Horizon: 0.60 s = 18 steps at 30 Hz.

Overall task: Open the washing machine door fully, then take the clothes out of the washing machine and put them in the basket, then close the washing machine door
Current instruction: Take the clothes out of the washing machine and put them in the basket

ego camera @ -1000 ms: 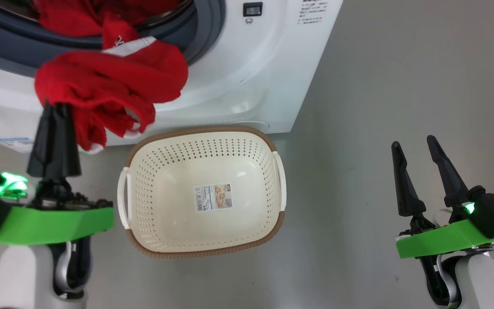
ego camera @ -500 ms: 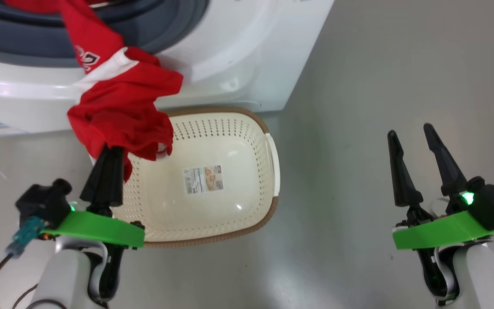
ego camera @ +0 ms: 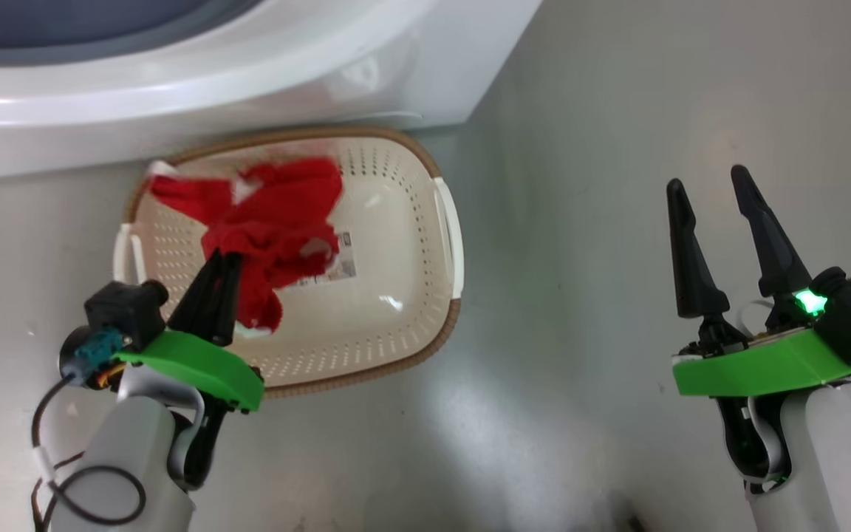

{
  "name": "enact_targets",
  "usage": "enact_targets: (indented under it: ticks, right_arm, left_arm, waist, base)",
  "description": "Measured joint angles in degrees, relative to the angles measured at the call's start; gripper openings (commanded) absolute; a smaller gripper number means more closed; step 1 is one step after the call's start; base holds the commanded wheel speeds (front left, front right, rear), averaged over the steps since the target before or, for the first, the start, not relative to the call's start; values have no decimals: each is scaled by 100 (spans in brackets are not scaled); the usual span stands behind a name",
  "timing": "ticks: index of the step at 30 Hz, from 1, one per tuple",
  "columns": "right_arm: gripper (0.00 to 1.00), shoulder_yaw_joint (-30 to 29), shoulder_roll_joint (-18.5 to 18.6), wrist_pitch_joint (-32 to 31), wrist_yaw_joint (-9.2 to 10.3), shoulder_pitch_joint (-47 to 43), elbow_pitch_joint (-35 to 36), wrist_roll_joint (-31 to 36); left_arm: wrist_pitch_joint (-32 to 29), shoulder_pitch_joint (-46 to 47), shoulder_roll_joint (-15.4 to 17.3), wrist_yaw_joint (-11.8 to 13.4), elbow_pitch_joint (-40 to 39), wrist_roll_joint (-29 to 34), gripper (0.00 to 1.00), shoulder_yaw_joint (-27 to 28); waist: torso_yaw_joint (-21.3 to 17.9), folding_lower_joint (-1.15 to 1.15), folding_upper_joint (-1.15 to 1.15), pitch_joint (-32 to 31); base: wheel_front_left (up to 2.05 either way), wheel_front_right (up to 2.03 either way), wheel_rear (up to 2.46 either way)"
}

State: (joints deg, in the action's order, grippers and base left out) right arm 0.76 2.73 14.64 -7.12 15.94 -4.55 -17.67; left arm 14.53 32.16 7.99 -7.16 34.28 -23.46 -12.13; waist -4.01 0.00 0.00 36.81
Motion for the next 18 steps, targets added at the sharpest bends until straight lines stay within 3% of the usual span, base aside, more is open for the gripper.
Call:
enact_targets:
  ticks: [18]
  right_arm:
    - [100, 246, 1, 0, 0, 320, 92, -96]
  left_arm:
    - [0, 1418, 238, 0, 1901, -162, 0, -565]
  waist:
    - [-262, 0, 0, 898]
  base:
    - [0, 0, 0]
